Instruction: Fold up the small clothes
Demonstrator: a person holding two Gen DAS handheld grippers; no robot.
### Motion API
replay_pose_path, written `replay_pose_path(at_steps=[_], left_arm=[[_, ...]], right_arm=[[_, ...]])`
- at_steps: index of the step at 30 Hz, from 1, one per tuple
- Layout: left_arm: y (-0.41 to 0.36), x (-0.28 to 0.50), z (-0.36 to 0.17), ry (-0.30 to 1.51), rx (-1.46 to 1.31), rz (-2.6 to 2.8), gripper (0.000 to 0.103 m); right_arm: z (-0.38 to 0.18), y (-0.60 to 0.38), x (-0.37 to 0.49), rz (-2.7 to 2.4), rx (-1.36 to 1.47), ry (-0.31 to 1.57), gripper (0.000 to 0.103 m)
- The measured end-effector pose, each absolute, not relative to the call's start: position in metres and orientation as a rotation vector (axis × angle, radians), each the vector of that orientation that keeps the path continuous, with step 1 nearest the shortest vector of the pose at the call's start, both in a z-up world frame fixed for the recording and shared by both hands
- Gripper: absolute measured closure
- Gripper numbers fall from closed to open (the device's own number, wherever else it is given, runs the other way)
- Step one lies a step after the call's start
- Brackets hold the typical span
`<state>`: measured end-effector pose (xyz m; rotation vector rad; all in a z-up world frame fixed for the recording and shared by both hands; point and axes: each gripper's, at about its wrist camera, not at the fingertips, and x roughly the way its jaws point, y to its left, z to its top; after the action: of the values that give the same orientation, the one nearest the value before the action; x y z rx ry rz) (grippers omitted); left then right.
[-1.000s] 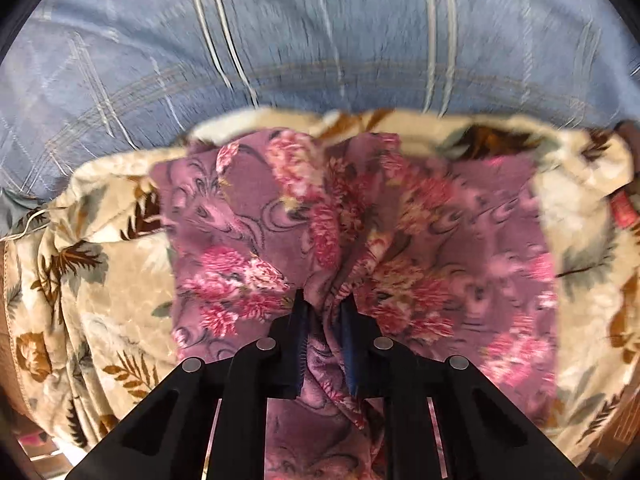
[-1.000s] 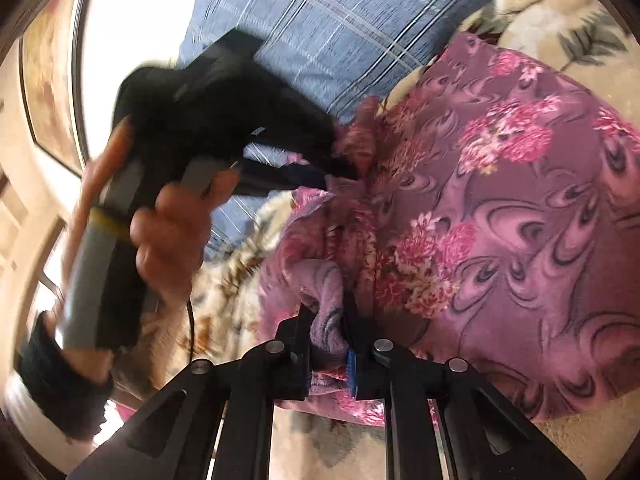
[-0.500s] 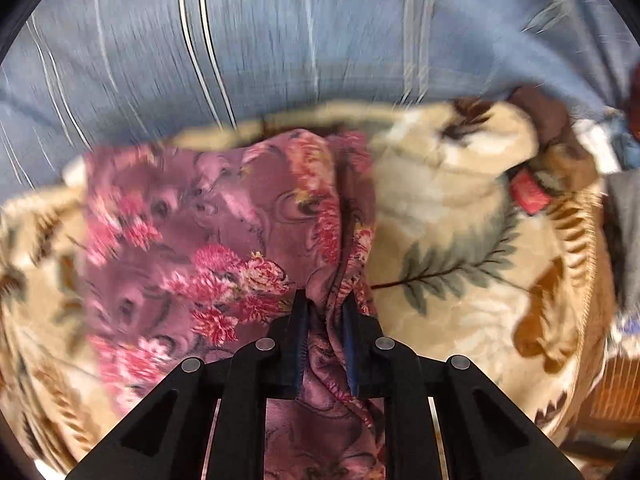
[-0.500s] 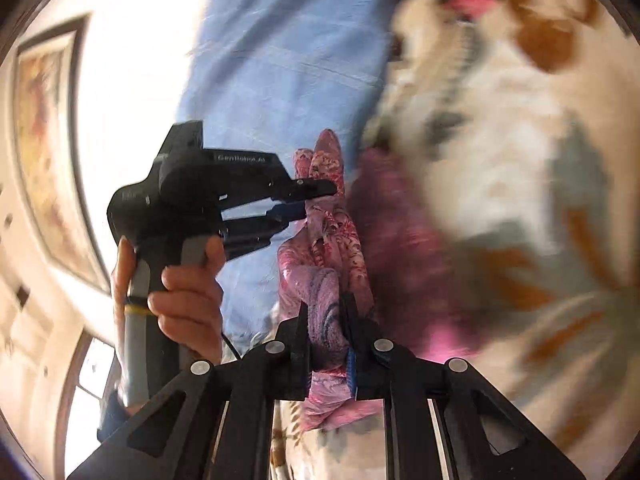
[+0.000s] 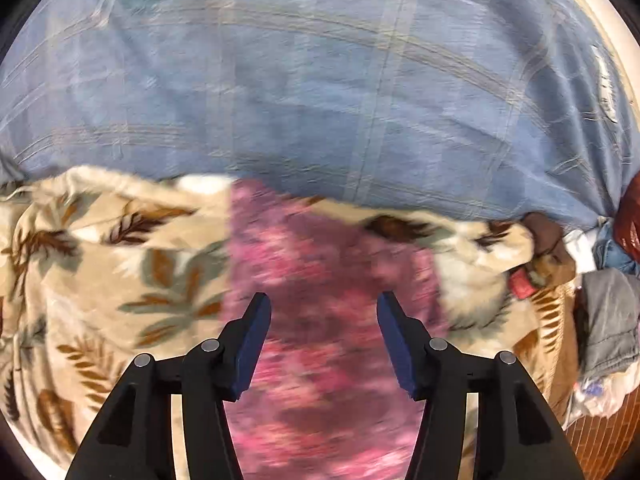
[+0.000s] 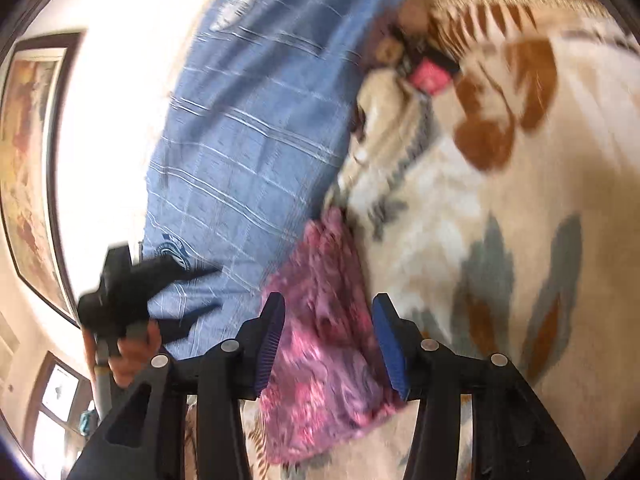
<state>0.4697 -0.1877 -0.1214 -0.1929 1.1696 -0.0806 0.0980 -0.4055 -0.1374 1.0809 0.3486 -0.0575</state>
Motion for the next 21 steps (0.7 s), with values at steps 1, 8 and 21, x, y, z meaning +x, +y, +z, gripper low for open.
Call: replay_pose_path(at_steps=[1,8,21], left_arm=[[-0.178,0.468,-0.13,1.183,-0.198,-0.07,0.05],[-0.107,0.479,-0.199,1.272,-0.412,-0.109,0.05],[-0.086,0.52,-0.242,1.224,-0.589,-0.313,0.067]], right_arm=[[-0.132,-0.403,0.103,-0.049,1.049,0.338,0.054],[-0.096,-0.385,0.191,0.201,0.95,0.451,0.046],[-0.107,-0.37,0.327,0.036,0.539,0.892,0.097]])
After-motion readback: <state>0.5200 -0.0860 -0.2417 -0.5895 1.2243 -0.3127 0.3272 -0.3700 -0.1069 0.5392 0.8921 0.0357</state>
